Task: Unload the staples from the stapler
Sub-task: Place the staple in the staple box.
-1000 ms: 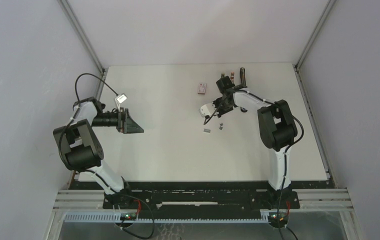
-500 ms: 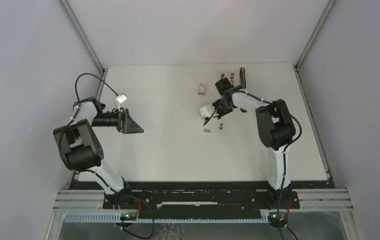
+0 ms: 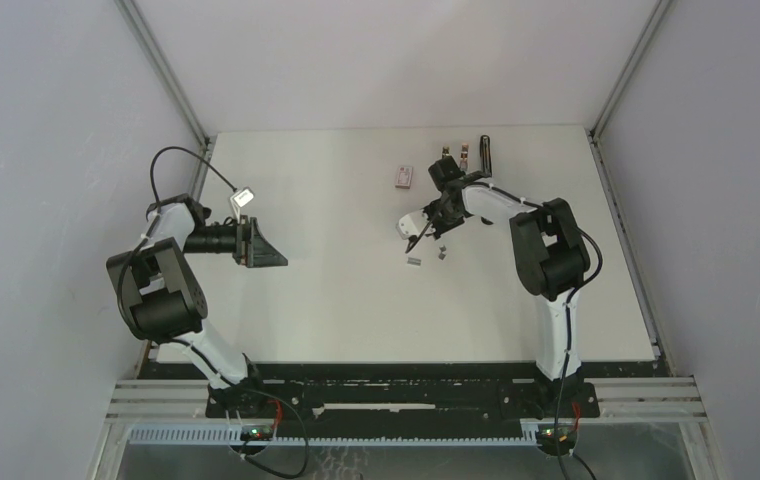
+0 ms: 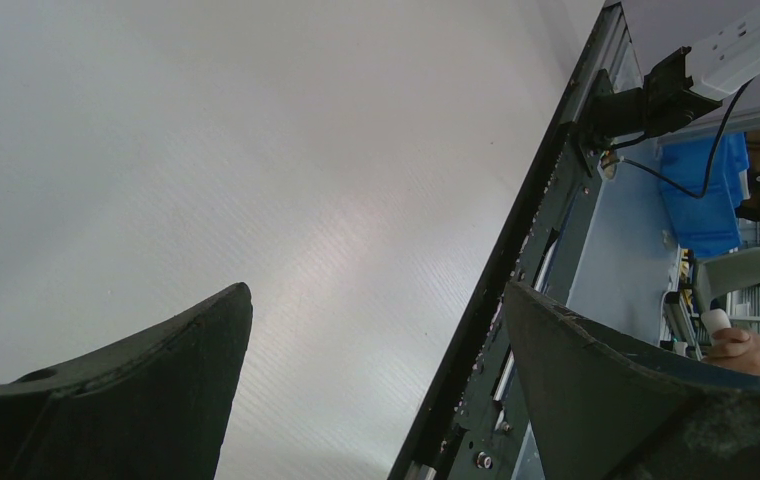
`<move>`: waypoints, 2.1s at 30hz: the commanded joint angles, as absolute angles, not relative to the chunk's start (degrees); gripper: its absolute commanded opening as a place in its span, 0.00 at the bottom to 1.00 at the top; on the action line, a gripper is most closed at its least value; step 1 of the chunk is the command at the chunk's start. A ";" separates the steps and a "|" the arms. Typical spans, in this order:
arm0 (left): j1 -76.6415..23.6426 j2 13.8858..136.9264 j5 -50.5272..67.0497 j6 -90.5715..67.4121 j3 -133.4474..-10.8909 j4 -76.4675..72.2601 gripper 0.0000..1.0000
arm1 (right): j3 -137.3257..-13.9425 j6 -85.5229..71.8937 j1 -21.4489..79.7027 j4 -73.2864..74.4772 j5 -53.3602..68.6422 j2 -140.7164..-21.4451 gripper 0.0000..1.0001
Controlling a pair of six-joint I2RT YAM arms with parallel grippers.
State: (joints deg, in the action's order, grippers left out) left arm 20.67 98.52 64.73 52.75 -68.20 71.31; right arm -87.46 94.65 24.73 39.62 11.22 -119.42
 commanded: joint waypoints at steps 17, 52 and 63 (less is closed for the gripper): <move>20.93 98.35 66.45 54.59 -71.54 72.32 1.00 | -91.96 87.51 26.09 38.37 10.45 -121.03 0.03; 21.03 98.35 66.60 55.50 -71.87 73.40 1.00 | -101.56 73.71 22.74 51.04 19.87 -121.32 0.61; 21.02 98.53 66.53 55.65 -71.87 73.49 1.00 | -101.74 74.88 23.81 51.35 19.67 -123.73 0.63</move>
State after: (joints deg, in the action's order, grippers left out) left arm 20.67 98.61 64.73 53.67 -68.49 72.69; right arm -101.12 74.54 23.16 52.07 19.33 -122.30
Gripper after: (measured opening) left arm 0.996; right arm 0.629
